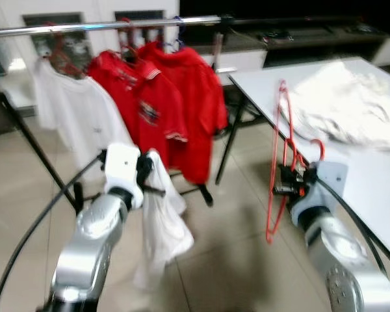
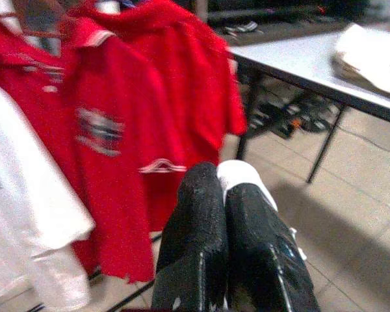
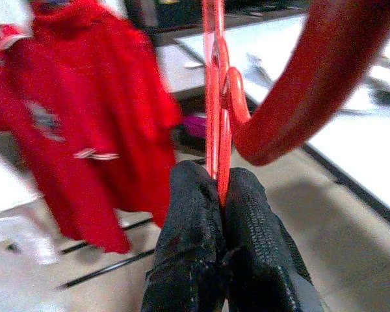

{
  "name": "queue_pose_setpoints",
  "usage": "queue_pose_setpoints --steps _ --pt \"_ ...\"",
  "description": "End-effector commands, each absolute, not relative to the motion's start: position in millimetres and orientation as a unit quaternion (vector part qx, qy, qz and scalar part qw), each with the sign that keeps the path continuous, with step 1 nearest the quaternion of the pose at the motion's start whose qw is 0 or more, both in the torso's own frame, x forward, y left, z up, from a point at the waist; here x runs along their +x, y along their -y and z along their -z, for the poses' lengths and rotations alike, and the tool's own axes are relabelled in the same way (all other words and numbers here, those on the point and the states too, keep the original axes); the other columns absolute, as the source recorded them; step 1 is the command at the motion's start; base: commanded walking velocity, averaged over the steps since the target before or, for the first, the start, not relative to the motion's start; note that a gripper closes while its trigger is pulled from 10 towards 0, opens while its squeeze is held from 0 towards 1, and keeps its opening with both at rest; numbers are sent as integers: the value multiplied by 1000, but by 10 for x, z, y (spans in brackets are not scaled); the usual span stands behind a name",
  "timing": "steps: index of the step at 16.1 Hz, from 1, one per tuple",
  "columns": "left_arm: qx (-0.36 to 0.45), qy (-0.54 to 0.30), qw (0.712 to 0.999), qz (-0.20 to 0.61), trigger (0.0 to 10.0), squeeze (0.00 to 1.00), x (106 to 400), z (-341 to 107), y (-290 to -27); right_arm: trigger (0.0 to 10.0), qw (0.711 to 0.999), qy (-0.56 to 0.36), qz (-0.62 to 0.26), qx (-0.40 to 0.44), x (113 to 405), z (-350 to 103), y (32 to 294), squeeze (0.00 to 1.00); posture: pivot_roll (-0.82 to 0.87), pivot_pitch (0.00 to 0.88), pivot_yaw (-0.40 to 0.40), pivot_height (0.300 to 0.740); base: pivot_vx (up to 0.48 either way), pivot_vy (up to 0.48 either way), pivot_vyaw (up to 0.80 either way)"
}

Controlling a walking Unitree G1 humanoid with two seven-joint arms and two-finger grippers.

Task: Hang hanger

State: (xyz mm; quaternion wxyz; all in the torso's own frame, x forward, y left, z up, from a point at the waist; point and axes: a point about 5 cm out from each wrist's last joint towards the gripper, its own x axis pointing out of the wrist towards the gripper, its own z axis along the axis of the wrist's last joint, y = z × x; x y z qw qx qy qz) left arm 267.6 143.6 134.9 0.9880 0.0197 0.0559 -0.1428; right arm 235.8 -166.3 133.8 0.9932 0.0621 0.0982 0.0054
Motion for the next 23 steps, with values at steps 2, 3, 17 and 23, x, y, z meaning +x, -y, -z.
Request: queue_pose_setpoints --steps 2,3,17,23 --pt "22 -37 987 156 10000 0 2710 -1426 -1365 10000 994 -94 4 59 2353 -1374 1694 0 53 36 -7 740 0 0 -800" --pt "22 -37 987 156 10000 0 2717 -1429 -1367 10000 994 -95 5 60 2355 -1376 1690 0 53 36 -7 740 0 0 -800" --pt "23 -39 987 157 10000 0 2718 -1415 -1367 10000 997 -42 29 59 2403 -1514 1680 0 52 38 -4 740 0 0 -788" --pt "19 -37 986 159 10000 0 2725 -1410 -1368 10000 996 -45 36 70 2394 -1511 1705 0 41 26 -3 740 0 0 -785"
